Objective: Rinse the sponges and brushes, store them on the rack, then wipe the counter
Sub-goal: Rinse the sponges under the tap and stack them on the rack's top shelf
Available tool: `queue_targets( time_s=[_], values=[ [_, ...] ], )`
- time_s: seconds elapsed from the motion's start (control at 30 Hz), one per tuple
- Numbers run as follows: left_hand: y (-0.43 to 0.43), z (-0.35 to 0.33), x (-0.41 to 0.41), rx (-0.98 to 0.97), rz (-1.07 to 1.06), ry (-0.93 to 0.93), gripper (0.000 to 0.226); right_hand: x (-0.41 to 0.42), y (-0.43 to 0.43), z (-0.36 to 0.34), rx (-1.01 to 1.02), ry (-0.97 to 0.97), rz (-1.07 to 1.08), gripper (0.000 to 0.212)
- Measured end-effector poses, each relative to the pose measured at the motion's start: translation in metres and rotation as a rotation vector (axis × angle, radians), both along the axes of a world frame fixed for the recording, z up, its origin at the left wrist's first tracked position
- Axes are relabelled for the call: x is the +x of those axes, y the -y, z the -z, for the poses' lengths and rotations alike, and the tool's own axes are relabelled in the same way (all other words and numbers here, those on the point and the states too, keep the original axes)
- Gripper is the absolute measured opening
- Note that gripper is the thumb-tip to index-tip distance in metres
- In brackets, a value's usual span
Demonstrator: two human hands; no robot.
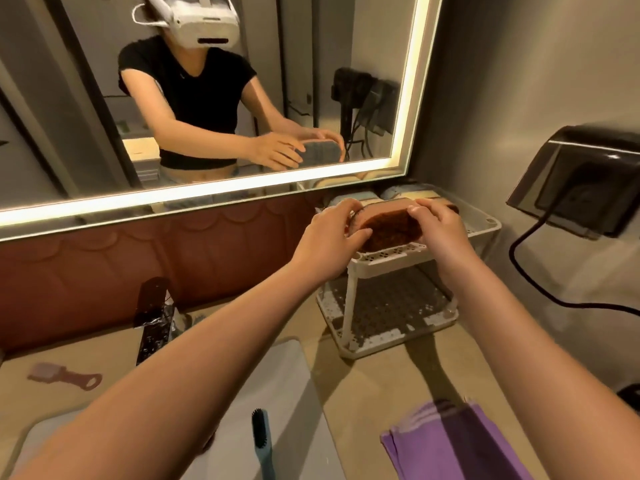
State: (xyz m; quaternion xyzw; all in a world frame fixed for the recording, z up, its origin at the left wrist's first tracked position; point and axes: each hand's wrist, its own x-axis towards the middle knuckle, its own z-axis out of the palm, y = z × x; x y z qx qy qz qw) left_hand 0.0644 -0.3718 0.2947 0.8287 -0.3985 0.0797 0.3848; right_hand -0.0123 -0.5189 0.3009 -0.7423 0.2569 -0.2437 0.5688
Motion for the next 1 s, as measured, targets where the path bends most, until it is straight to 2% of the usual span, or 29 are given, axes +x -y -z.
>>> queue_targets(
  time_s=[0.3, 0.5, 0.73, 1.0],
  values=[
    [0.031, 0.024, 0.011, 0.143, -0.06, 0.075, 0.03, 0.013, 0.033, 0.027, -0.243, -0.171, 0.019, 0.038],
    [0.031, 0.031, 0.014, 0.131, -0.071, 0.067, 0.028, 0.022, 0.03, 0.033, -0.386, -0.304, 0.052, 0.036],
    [0.031, 0.033, 0.008, 0.114, -0.024, 0.094, 0.049, 0.028, 0.035, 0.042, -0.43, -0.342, 0.041, 0.029],
    [0.025, 0.038, 0.0, 0.39, -0.125, 0.264, 0.046, 0.022, 0.031, 0.041, -0.518, -0.339, 0.067, 0.031]
  ],
)
